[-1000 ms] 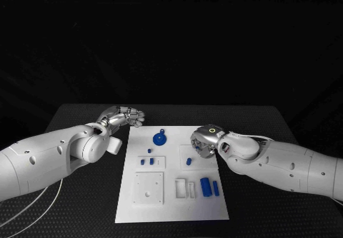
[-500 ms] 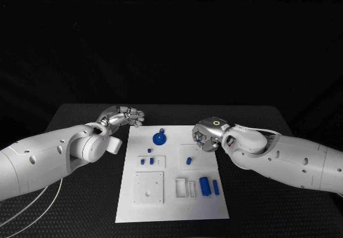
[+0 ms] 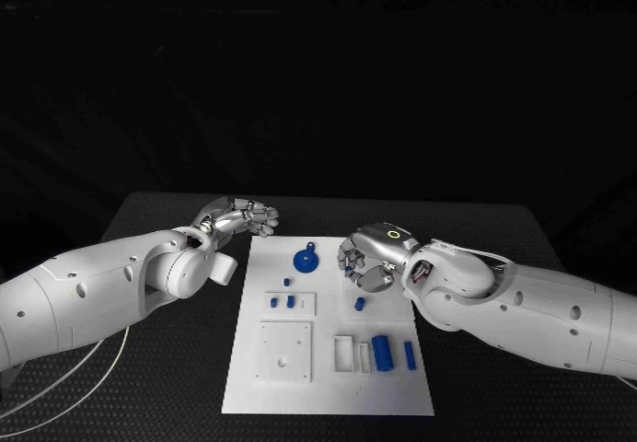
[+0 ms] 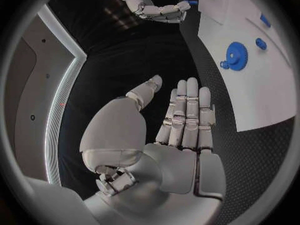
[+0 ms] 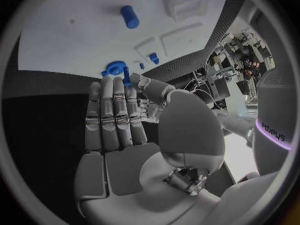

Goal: Assemble the parts on the task board

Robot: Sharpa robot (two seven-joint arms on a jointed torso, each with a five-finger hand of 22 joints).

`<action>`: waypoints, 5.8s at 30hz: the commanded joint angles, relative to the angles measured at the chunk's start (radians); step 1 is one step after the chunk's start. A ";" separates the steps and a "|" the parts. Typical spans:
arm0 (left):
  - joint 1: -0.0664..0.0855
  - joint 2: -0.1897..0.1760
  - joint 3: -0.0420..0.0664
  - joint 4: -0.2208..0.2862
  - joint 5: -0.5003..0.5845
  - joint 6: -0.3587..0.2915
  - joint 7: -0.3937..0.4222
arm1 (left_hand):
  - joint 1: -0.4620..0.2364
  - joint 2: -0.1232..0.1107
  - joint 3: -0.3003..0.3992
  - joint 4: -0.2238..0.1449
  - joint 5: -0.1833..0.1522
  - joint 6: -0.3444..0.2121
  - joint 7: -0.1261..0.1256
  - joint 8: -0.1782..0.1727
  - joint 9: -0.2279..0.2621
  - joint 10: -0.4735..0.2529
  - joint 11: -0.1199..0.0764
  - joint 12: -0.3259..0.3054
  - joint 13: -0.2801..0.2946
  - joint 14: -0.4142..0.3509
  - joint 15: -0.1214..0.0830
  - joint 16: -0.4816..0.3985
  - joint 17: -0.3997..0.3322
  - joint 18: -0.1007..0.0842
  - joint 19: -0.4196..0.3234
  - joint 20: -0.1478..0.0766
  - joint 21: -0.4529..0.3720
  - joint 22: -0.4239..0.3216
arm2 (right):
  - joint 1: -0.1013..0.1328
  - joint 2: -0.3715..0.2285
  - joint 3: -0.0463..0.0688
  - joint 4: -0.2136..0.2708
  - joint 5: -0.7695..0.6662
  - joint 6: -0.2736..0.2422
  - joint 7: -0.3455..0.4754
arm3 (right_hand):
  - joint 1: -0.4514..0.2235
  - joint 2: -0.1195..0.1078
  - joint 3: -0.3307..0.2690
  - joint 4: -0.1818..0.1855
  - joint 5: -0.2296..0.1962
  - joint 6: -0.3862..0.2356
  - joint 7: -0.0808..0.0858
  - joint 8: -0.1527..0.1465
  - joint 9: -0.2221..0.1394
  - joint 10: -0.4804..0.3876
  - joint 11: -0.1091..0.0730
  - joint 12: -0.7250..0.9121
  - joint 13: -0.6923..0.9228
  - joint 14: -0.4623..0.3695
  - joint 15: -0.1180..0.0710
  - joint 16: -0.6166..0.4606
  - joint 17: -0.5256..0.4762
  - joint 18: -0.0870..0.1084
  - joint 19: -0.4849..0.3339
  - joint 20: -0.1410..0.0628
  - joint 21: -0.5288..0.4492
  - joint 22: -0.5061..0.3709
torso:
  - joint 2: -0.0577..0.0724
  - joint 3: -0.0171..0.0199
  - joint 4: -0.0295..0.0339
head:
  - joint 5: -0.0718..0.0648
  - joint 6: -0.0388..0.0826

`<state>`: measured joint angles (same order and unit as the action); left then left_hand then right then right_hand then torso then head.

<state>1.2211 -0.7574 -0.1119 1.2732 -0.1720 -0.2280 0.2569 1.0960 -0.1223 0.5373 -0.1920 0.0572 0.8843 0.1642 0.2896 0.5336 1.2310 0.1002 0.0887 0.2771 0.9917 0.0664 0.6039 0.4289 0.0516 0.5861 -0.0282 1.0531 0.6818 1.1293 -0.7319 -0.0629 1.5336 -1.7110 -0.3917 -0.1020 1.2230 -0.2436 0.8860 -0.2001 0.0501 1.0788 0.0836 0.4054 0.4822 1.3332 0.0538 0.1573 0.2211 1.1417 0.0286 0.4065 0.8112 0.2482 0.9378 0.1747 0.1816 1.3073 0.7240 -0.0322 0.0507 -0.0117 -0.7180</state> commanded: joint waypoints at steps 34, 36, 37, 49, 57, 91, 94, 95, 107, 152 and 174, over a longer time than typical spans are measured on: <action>0.003 0.044 0.001 -0.039 0.031 -0.031 0.027 | 0.005 -0.006 0.001 -0.007 0.002 -0.004 -0.001 -0.003 0.000 -0.003 0.000 -0.003 -0.001 0.001 0.009 -0.011 0.007 0.006 -0.006 0.004 -0.006 0.002 | -0.150 0.181 -0.015 -0.073 0.032 -0.061 0.112 | -0.006 0.020 -0.017 -0.018 0.004 0.001 0.003 -0.005 0.010 -0.003 0.003 -0.005 0.015 0.008 0.006 -0.017 0.010 0.014 -0.005 0.000 0.011 0.023 | 0.002 -0.0021 0.0005 | 0.205 -0.047; 0.003 0.044 0.001 -0.039 0.031 -0.030 0.027 | 0.005 -0.006 0.001 -0.007 0.002 -0.005 -0.001 -0.003 0.000 -0.003 0.000 -0.003 -0.001 0.001 0.009 -0.011 0.007 0.006 -0.006 0.004 -0.006 0.002 | -0.151 0.182 -0.017 -0.075 0.032 -0.060 0.113 | -0.006 0.021 -0.017 -0.019 0.004 0.001 0.003 -0.006 0.010 -0.003 0.003 -0.006 0.016 0.008 0.006 -0.018 0.010 0.014 -0.005 0.001 0.011 0.023 | 0.002 -0.0024 0.0006 | 0.209 -0.049; 0.003 0.045 0.001 -0.039 0.031 -0.030 0.027 | 0.005 -0.006 0.001 -0.007 0.002 -0.005 -0.001 -0.003 0.000 -0.003 0.000 -0.003 -0.001 0.001 0.009 -0.011 0.007 0.006 -0.006 0.004 -0.006 0.002 | -0.152 0.182 -0.019 -0.076 0.032 -0.059 0.114 | -0.006 0.021 -0.018 -0.019 0.004 0.001 0.003 -0.006 0.010 -0.003 0.003 -0.006 0.016 0.008 0.006 -0.018 0.011 0.014 -0.005 0.001 0.011 0.023 | 0.001 -0.0024 0.0003 | 0.210 -0.050; 0.005 0.047 0.001 -0.039 0.031 -0.028 0.026 | 0.005 -0.006 0.001 -0.007 0.002 -0.005 -0.001 -0.003 0.000 -0.003 0.000 -0.003 -0.002 0.000 0.009 -0.012 0.008 0.006 -0.006 0.004 -0.007 0.002 | -0.168 0.195 -0.034 -0.086 0.028 -0.048 0.118 | -0.008 0.025 -0.020 -0.024 0.005 0.001 0.003 -0.008 0.012 -0.004 0.004 -0.007 0.018 0.009 0.006 -0.021 0.012 0.014 -0.006 0.001 0.012 0.023 | 0.001 -0.0028 0.0005 | 0.221 -0.065; 0.005 0.048 0.001 -0.042 0.031 -0.026 0.025 | 0.005 -0.006 0.001 -0.006 0.002 -0.005 -0.001 -0.003 0.000 -0.003 0.000 -0.003 -0.002 0.000 0.009 -0.013 0.009 0.006 -0.006 0.005 -0.007 0.002 | -0.171 0.198 -0.045 -0.088 0.027 -0.044 0.120 | -0.010 0.027 -0.021 -0.027 0.006 0.001 0.004 -0.009 0.013 -0.004 0.004 -0.008 0.020 0.009 0.006 -0.023 0.013 0.014 -0.007 0.001 0.012 0.023 | 0.001 -0.0037 -0.0003 | 0.225 -0.071; 0.005 0.046 0.001 -0.039 0.031 -0.022 0.022 | 0.004 -0.007 0.001 -0.005 0.002 -0.008 0.000 -0.003 -0.001 -0.004 0.000 -0.003 -0.003 0.000 0.010 -0.018 0.014 0.006 -0.006 0.005 -0.008 0.003 | -0.176 0.209 -0.055 -0.124 0.009 -0.024 0.117 | -0.013 0.031 -0.023 -0.034 0.006 0.001 0.004 -0.012 0.016 -0.005 0.004 -0.009 0.024 0.011 0.006 -0.027 0.016 0.014 -0.008 0.002 0.014 0.023 | 0.001 -0.0024 -0.0008 | 0.227 -0.077; 0.005 0.047 0.001 -0.039 0.031 -0.019 0.020 | 0.004 -0.007 0.001 -0.005 0.002 -0.008 0.000 -0.003 -0.001 -0.004 0.000 -0.003 -0.003 0.000 0.010 -0.018 0.014 0.006 -0.006 0.005 -0.008 0.003 | -0.176 0.211 -0.057 -0.125 0.001 -0.013 0.116 | -0.013 0.031 -0.023 -0.034 0.006 0.001 0.004 -0.012 0.016 -0.005 0.004 -0.009 0.025 0.011 0.006 -0.027 0.016 0.014 -0.008 0.002 0.014 0.023 | 0.001 -0.0023 -0.0011 | 0.228 -0.077; 0.005 0.047 0.001 -0.038 0.031 -0.019 0.020 | 0.004 -0.007 0.001 -0.005 0.002 -0.008 0.000 -0.003 -0.001 -0.004 0.000 -0.003 -0.003 0.000 0.010 -0.018 0.014 0.006 -0.006 0.005 -0.008 0.003 | -0.176 0.212 -0.058 -0.126 0.001 -0.011 0.116 | -0.013 0.031 -0.024 -0.034 0.006 0.001 0.004 -0.012 0.016 -0.005 0.004 -0.009 0.025 0.011 0.006 -0.027 0.016 0.014 -0.008 0.002 0.014 0.023 | 0.001 -0.0025 -0.0011 | 0.228 -0.077; 0.005 0.048 0.001 -0.036 0.031 -0.020 0.019 | 0.004 -0.007 0.001 -0.004 0.002 -0.008 0.001 -0.003 -0.001 -0.005 0.001 -0.003 -0.003 0.000 0.010 -0.020 0.016 0.006 -0.007 0.005 -0.009 0.003 | -0.176 0.220 -0.068 -0.112 0.001 0.008 0.121 | -0.016 0.034 -0.026 -0.038 0.008 0.002 0.004 -0.014 0.017 -0.005 0.004 -0.010 0.027 0.011 0.006 -0.030 0.018 0.014 -0.009 0.002 0.014 0.023 | 0.000 -0.0034 0.0001 | 0.226 -0.082; 0.007 0.040 0.001 -0.031 0.031 -0.015 0.011 | 0.004 -0.011 0.001 -0.004 0.001 -0.012 0.002 -0.003 -0.001 -0.008 0.002 -0.005 -0.004 -0.003 0.012 -0.028 0.022 0.005 -0.008 0.006 -0.011 0.003 | -0.173 0.224 -0.071 -0.106 -0.079 -0.009 0.006 | -0.088 -0.035 -0.155 -0.062 0.091 -0.094 0.050 -0.096 -0.001 -0.123 0.057 -0.078 0.034 -0.092 0.059 -0.115 0.029 -0.017 -0.141 0.018 0.012 0.027 | 0.000 -0.0023 0.0003 | 0.216 -0.076; 0.007 0.035 0.001 -0.046 0.031 -0.012 0.016 | 0.006 -0.010 0.002 -0.005 0.002 -0.012 0.002 -0.002 -0.001 -0.008 0.002 -0.004 -0.004 -0.002 0.012 -0.031 0.025 0.006 -0.008 0.007 -0.011 0.004 | -0.068 0.069 -0.023 0.053 0.070 -0.038 0.078 | -0.098 -0.042 -0.221 -0.063 0.154 -0.122 0.063 -0.114 -0.014 -0.121 0.051 -0.059 0.055 -0.085 0.056 -0.113 0.055 -0.019 -0.155 0.016 0.043 0.026 | -0.002 -0.0007 -0.0041 | 0.182 -0.041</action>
<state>1.2263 -0.7240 -0.1118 1.2271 -0.1458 -0.2530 0.2611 1.1000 -0.1262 0.5373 -0.1920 0.0572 0.8782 0.1652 0.2896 0.5331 1.2274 0.1037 0.0888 0.2743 0.9895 0.0685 0.5769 0.4536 0.0515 0.5825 -0.0247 1.0453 0.6843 1.0524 -0.6519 -0.0869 1.5775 -1.7163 -0.4476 -0.0665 1.1182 -0.2903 0.6642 -0.2670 0.2091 0.9636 0.1482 0.2930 0.4691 1.2077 0.1039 0.0966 0.2746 1.0509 0.0840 0.2907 0.8647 0.2397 0.7760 0.1907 0.2216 1.3079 0.7234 -0.0336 0.0485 0.1784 -0.7664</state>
